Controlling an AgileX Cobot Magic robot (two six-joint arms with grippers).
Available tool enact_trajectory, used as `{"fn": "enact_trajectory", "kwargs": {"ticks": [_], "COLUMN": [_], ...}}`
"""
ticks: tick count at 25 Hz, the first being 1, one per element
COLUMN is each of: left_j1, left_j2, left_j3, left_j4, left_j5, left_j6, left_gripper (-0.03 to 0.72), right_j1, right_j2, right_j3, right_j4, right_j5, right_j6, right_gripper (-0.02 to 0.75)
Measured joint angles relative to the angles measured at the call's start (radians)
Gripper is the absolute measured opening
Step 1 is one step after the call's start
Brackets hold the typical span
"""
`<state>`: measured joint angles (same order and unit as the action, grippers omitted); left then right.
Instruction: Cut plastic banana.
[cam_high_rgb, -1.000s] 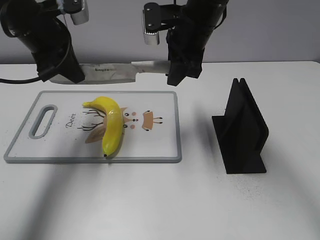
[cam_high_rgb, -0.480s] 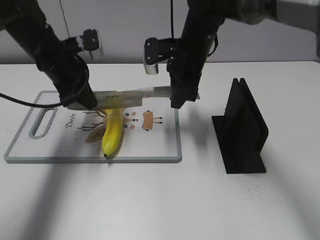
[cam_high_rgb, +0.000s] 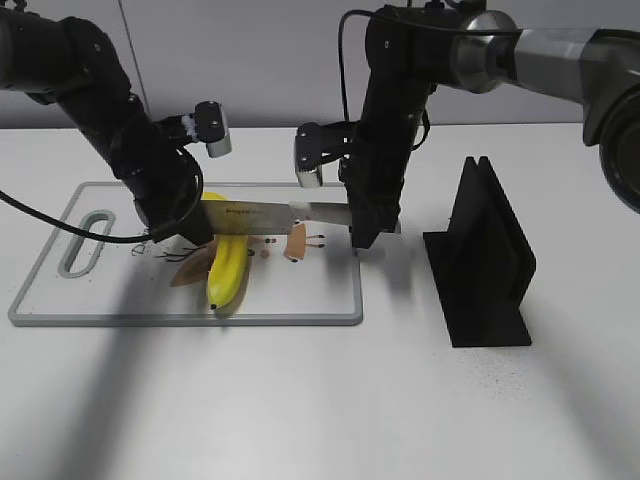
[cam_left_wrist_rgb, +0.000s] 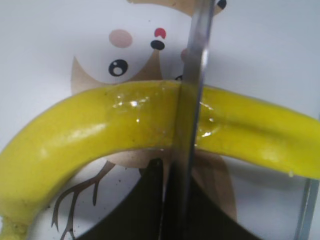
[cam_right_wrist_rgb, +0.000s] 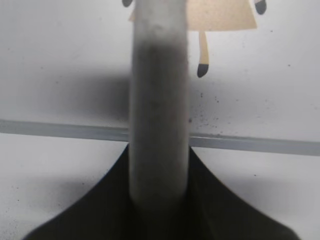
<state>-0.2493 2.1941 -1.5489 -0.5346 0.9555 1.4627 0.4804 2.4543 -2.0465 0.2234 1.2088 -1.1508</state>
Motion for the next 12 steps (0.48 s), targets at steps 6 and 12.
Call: {"fn": "enact_trajectory", "kwargs": {"ticks": [6, 12], "left_j1": [0.000, 0.000], "left_j2": [-0.008, -0.029], "left_j3": [0.002, 0.017], "left_j4": [0.016, 0.056], "left_j5": [-0.008, -0.034], "left_j6": [-0.010, -0.017], "left_gripper": [0.005, -0.003], "right_j1": [0.000, 0.006], "right_j2": [0.010, 0.022], "right_j3": [-0.058, -0.143], "right_j4": [-0.002, -0.004], "right_j5": [0.024, 0.024], "right_j6": [-0.001, 0.000], "right_gripper": [0.163, 0.171]}}
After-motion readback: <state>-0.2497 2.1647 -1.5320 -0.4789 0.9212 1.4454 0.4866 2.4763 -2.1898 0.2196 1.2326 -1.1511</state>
